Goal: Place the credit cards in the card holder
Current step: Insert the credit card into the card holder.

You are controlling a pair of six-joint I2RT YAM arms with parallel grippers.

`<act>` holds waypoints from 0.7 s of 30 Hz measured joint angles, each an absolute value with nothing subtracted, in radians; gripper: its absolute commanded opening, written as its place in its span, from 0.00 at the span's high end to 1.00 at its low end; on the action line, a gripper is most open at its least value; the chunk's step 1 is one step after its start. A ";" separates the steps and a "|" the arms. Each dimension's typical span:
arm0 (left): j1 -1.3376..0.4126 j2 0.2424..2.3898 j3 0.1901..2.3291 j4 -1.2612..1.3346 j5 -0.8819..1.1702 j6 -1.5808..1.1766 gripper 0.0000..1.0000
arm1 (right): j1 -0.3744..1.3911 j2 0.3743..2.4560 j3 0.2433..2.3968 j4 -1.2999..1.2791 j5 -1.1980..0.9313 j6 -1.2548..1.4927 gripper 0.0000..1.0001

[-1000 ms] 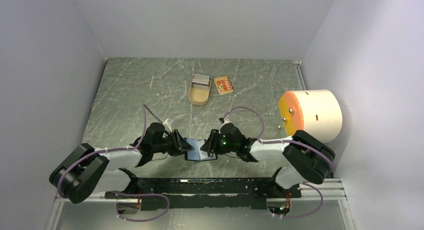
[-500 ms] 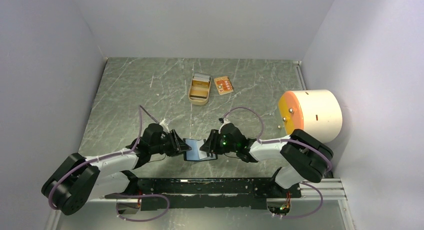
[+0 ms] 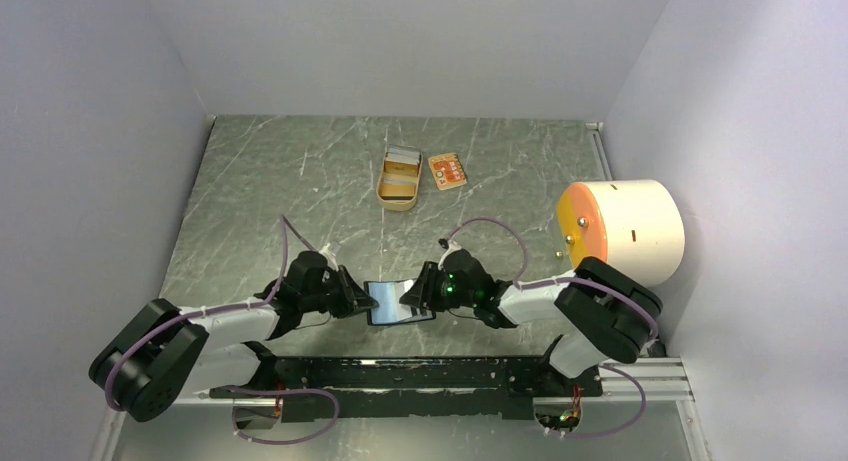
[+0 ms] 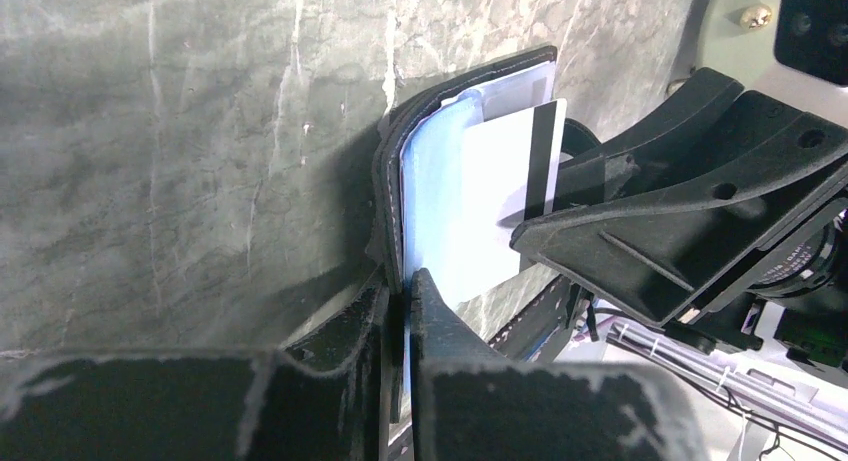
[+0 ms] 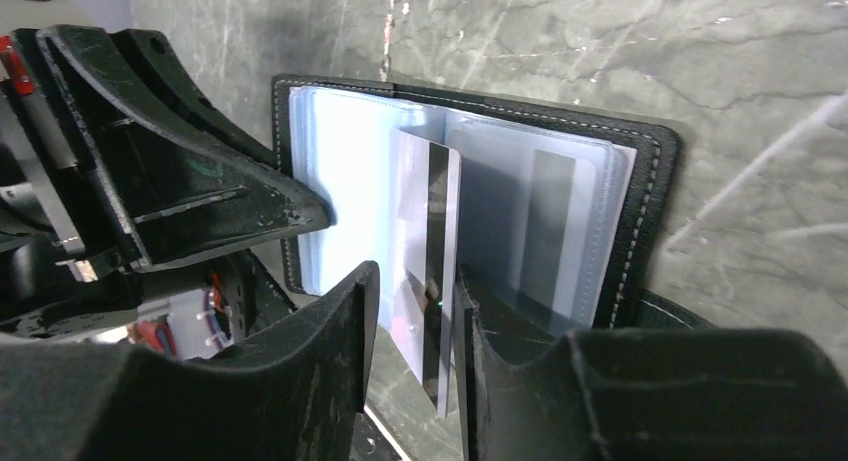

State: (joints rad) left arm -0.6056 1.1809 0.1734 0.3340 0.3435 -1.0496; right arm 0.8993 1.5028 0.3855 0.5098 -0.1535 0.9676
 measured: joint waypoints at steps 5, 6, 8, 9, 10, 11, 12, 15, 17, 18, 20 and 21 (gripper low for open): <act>-0.606 1.182 0.138 0.387 0.344 -1.072 0.82 | 0.901 1.538 0.381 0.575 -0.177 0.999 0.61; -0.606 1.182 0.128 0.399 0.344 -1.079 0.81 | 0.902 1.541 0.381 0.578 -0.178 1.002 0.61; -0.606 1.184 0.115 0.415 0.347 -1.088 0.80 | 0.905 1.541 0.381 0.579 -0.175 1.005 0.60; -0.606 1.188 0.113 0.421 0.349 -1.090 0.80 | 0.905 1.541 0.381 0.579 -0.175 1.006 0.61; -0.606 1.193 0.113 0.428 0.352 -1.090 0.81 | 0.905 1.541 0.381 0.579 -0.174 1.007 0.61; -0.606 1.200 0.113 0.434 0.353 -1.093 0.82 | 0.905 1.541 0.381 0.579 -0.173 1.009 0.61; -0.606 1.207 0.113 0.442 0.356 -1.094 0.82 | 0.905 1.541 0.381 0.579 -0.172 1.011 0.62; -0.606 1.231 0.110 0.463 0.361 -1.098 0.84 | 0.905 1.542 0.377 0.587 -0.169 1.018 0.66; -0.606 1.244 0.108 0.483 0.368 -1.102 0.84 | 0.905 1.550 0.368 0.606 -0.168 1.027 0.72; -0.606 1.248 0.107 0.490 0.369 -1.104 0.84 | 0.905 1.555 0.363 0.618 -0.167 1.032 0.73; -0.606 1.255 0.106 0.501 0.371 -1.107 0.84 | 0.906 1.565 0.352 0.642 -0.165 1.042 0.77; -0.606 1.257 0.104 0.507 0.372 -1.108 0.84 | 0.906 1.571 0.348 0.656 -0.164 1.048 0.80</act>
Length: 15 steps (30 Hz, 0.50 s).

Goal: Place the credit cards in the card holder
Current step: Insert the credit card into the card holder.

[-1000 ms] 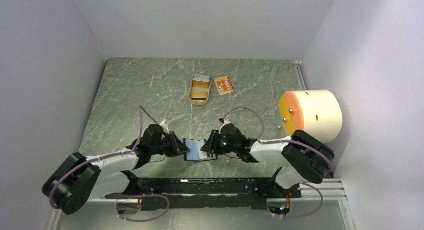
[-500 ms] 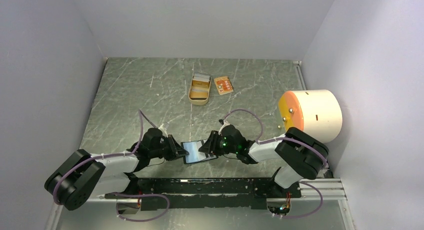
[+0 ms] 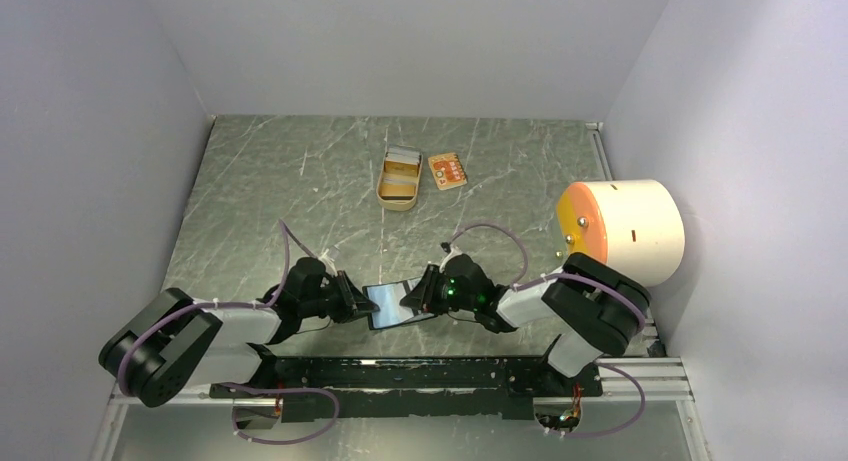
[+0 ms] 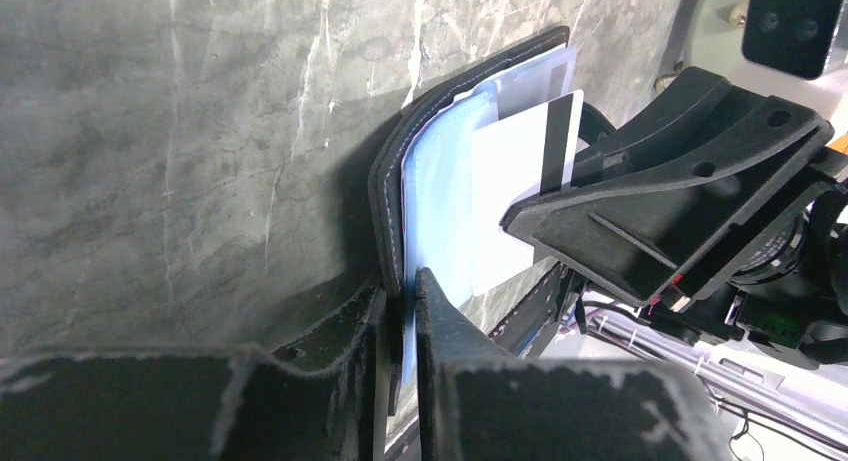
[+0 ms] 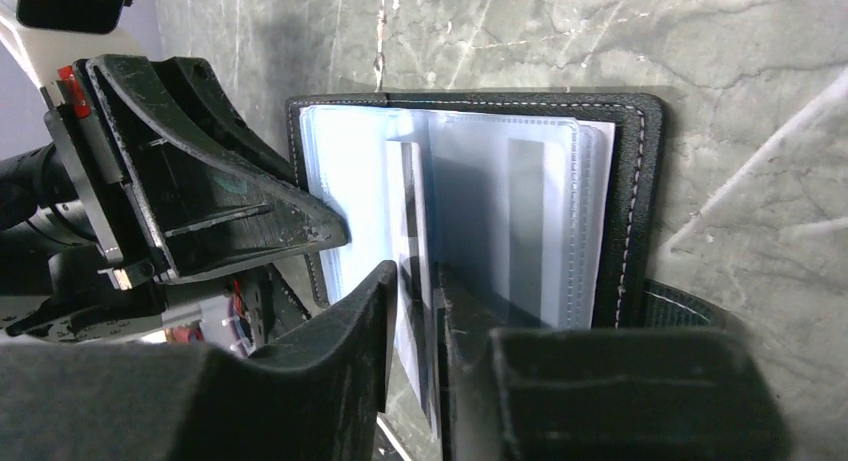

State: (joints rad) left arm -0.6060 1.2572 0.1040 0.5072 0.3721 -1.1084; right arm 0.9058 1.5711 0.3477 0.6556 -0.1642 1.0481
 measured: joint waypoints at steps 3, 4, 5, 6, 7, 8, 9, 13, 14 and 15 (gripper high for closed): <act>-0.608 1.262 0.103 0.515 0.373 -1.112 0.84 | 0.907 1.591 0.332 0.701 -0.164 1.063 0.88; -0.610 1.264 0.103 0.519 0.373 -1.115 0.84 | 0.908 1.598 0.326 0.716 -0.164 1.071 0.89; -0.612 1.265 0.103 0.522 0.374 -1.115 0.84 | 0.910 1.603 0.319 0.730 -0.164 1.076 0.91; -0.614 1.266 0.103 0.525 0.375 -1.116 0.84 | 0.910 1.607 0.313 0.747 -0.165 1.081 0.91; -0.615 1.268 0.103 0.527 0.376 -1.116 0.84 | 0.911 1.610 0.307 0.761 -0.164 1.085 0.92; -0.617 1.271 0.103 0.530 0.376 -1.116 0.83 | 0.911 1.613 0.303 0.775 -0.164 1.089 0.92; -0.618 1.274 0.103 0.533 0.376 -1.116 0.84 | 0.912 1.617 0.299 0.788 -0.164 1.092 0.92; -0.624 1.289 0.103 0.549 0.377 -1.120 0.84 | 0.912 1.626 0.279 0.834 -0.161 1.104 0.92; -0.625 1.291 0.103 0.551 0.377 -1.122 0.84 | 0.912 1.629 0.277 0.842 -0.160 1.105 0.92; -0.626 1.294 0.103 0.555 0.377 -1.123 0.83 | 0.912 1.635 0.276 0.853 -0.160 1.107 0.92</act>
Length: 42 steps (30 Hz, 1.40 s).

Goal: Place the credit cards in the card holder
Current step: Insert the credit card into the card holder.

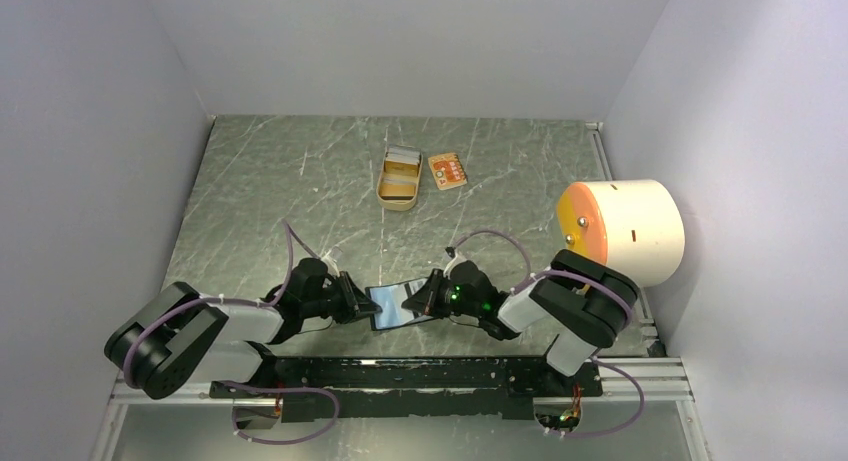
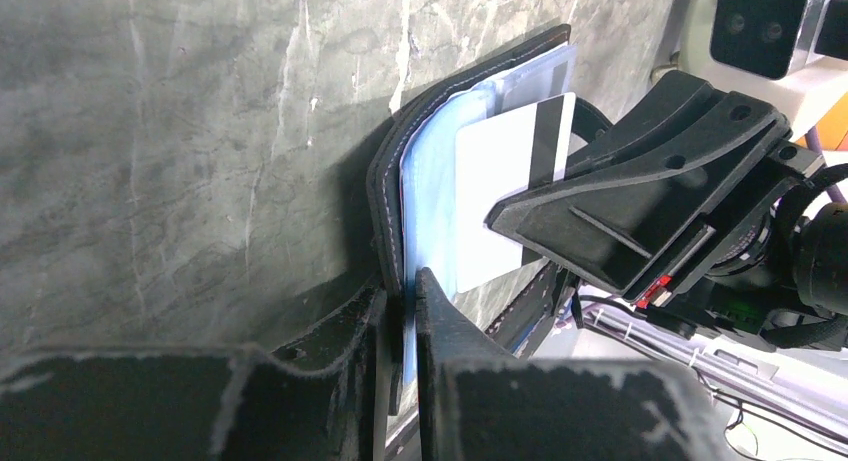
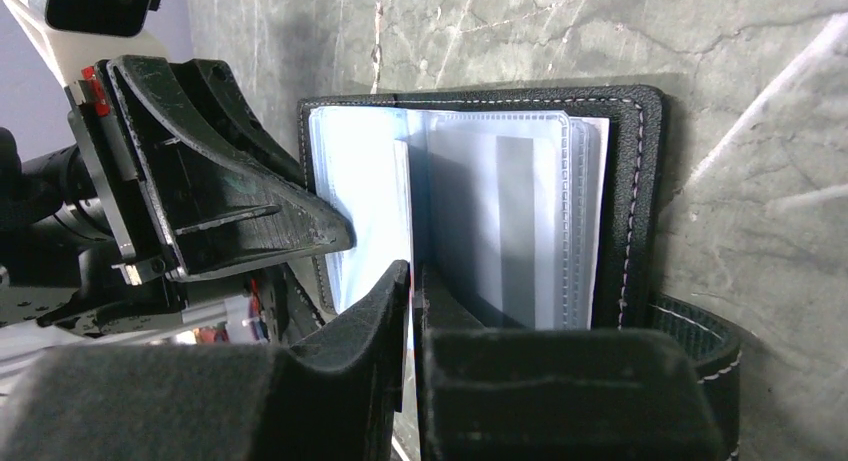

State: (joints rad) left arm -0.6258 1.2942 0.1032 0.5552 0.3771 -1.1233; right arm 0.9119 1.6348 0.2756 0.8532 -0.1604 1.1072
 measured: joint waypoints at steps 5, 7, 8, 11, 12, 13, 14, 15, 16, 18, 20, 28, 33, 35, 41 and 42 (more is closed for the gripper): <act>-0.630 1.317 0.103 0.583 0.379 -1.131 0.84 | 0.912 1.687 0.272 0.941 -0.161 1.123 0.92; -0.634 1.331 0.103 0.602 0.379 -1.135 0.84 | 0.912 1.712 0.269 0.987 -0.161 1.130 0.92; -0.637 1.336 0.103 0.609 0.379 -1.137 0.84 | 0.912 1.720 0.265 1.005 -0.161 1.134 0.92; -0.642 1.347 0.103 0.624 0.379 -1.141 0.84 | 0.911 1.724 0.251 1.032 -0.157 1.142 0.90; -0.645 1.348 0.103 0.626 0.379 -1.141 0.84 | 0.911 1.723 0.247 1.036 -0.154 1.143 0.88; -0.647 1.348 0.103 0.626 0.379 -1.141 0.84 | 0.911 1.719 0.242 1.036 -0.151 1.145 0.85; -0.649 1.348 0.103 0.627 0.379 -1.141 0.84 | 0.912 1.712 0.239 1.032 -0.148 1.144 0.83; -0.651 1.348 0.103 0.627 0.379 -1.141 0.84 | 0.912 1.705 0.239 1.022 -0.146 1.143 0.81; -0.652 1.348 0.103 0.627 0.379 -1.141 0.84 | 0.912 1.696 0.239 1.010 -0.145 1.141 0.78; -0.653 1.348 0.103 0.627 0.379 -1.141 0.84 | 0.914 1.687 0.241 0.994 -0.143 1.140 0.70; -0.654 1.348 0.103 0.626 0.379 -1.141 0.84 | 0.917 1.664 0.248 0.957 -0.139 1.136 0.62; -0.659 1.348 0.104 0.626 0.379 -1.142 0.84 | 0.926 1.586 0.316 0.759 -0.123 1.087 0.56; -0.662 1.349 0.104 0.627 0.378 -1.142 0.84 | 0.929 1.586 0.390 0.649 -0.107 1.044 0.51; -0.663 1.348 0.104 0.627 0.378 -1.142 0.84 | 0.931 1.585 0.403 0.625 -0.102 1.031 0.51; -0.667 1.348 0.104 0.627 0.378 -1.142 0.84 | 0.945 1.561 0.442 0.524 -0.067 0.991 0.50; -0.669 1.348 0.104 0.627 0.378 -1.142 0.84 | 0.949 1.555 0.447 0.507 -0.059 0.984 0.50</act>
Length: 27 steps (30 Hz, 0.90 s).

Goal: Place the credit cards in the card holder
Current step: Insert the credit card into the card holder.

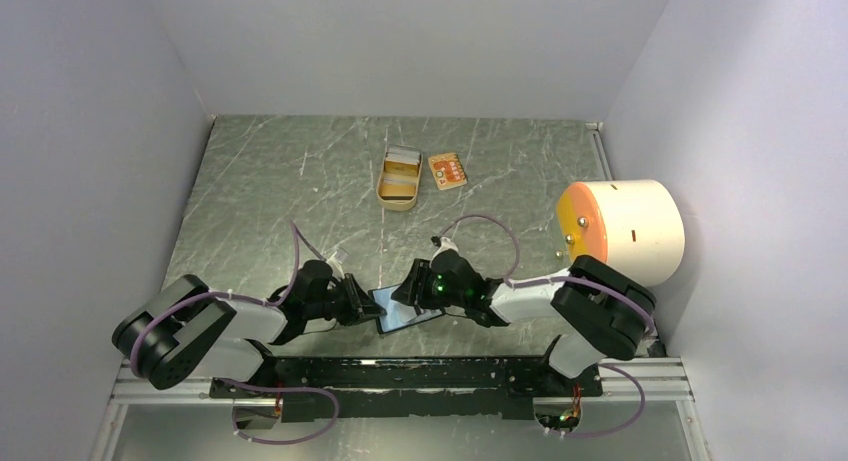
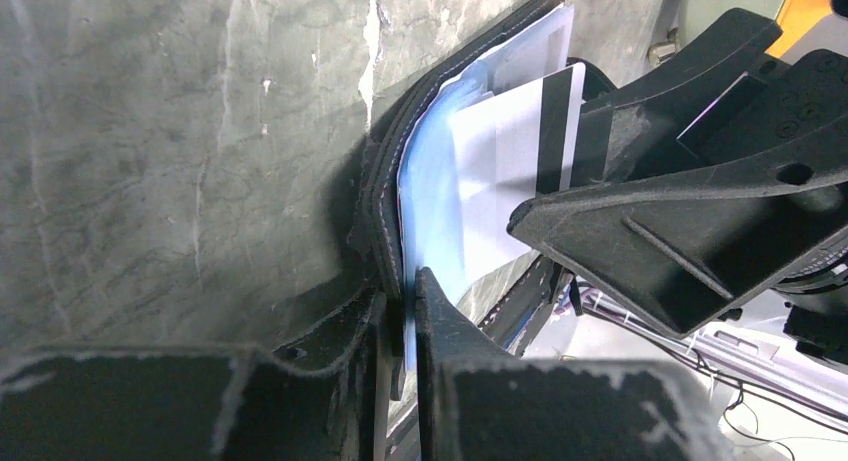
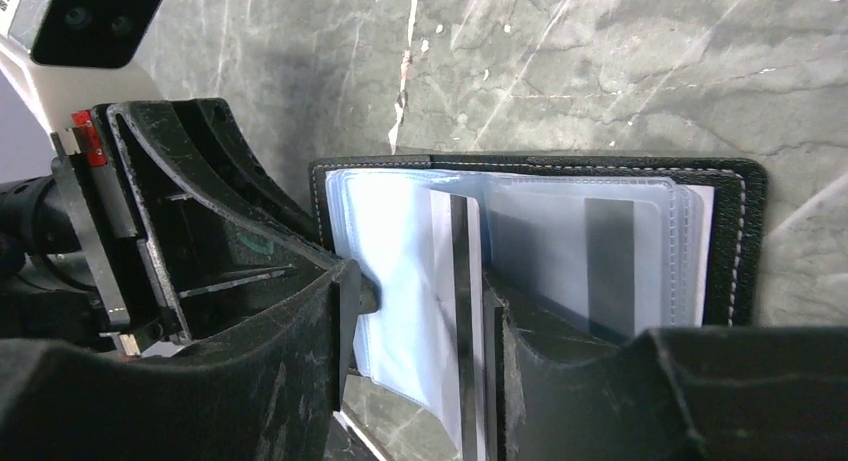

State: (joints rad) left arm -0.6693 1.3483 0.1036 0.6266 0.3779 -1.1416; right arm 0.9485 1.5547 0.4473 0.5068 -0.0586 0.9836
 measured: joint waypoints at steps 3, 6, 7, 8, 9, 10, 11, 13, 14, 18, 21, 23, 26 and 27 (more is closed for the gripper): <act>-0.672 1.349 0.104 0.628 0.378 -1.142 0.84 | 0.958 1.531 0.462 0.442 -0.016 0.955 0.50; -0.675 1.353 0.104 0.633 0.378 -1.142 0.84 | 0.971 1.520 0.480 0.390 0.017 0.934 0.49; -0.675 1.354 0.104 0.635 0.378 -1.142 0.84 | 0.977 1.519 0.489 0.371 0.028 0.926 0.50; -0.676 1.356 0.104 0.636 0.378 -1.142 0.84 | 0.984 1.518 0.499 0.351 0.040 0.918 0.50; -0.676 1.356 0.104 0.638 0.378 -1.142 0.84 | 0.991 1.518 0.510 0.333 0.055 0.911 0.50; -0.677 1.357 0.104 0.639 0.378 -1.142 0.84 | 0.999 1.517 0.521 0.313 0.068 0.903 0.50; -0.677 1.359 0.104 0.641 0.378 -1.142 0.84 | 1.004 1.517 0.528 0.299 0.079 0.897 0.50; -0.678 1.363 0.104 0.646 0.378 -1.142 0.84 | 1.018 1.517 0.549 0.259 0.105 0.883 0.50; -0.678 1.364 0.104 0.648 0.378 -1.142 0.84 | 1.024 1.517 0.559 0.239 0.118 0.876 0.49; -0.680 1.366 0.105 0.654 0.378 -1.142 0.84 | 1.039 1.517 0.595 0.168 0.153 0.850 0.48; -0.682 1.366 0.108 0.654 0.378 -1.142 0.84 | 1.042 1.509 0.615 0.121 0.182 0.829 0.47; -0.682 1.366 0.108 0.653 0.378 -1.142 0.84 | 1.038 1.494 0.616 0.093 0.202 0.815 0.46; -0.682 1.367 0.108 0.654 0.378 -1.142 0.84 | 1.037 1.483 0.617 0.067 0.218 0.799 0.45; -0.682 1.367 0.108 0.654 0.378 -1.142 0.84 | 1.037 1.483 0.619 0.063 0.218 0.796 0.45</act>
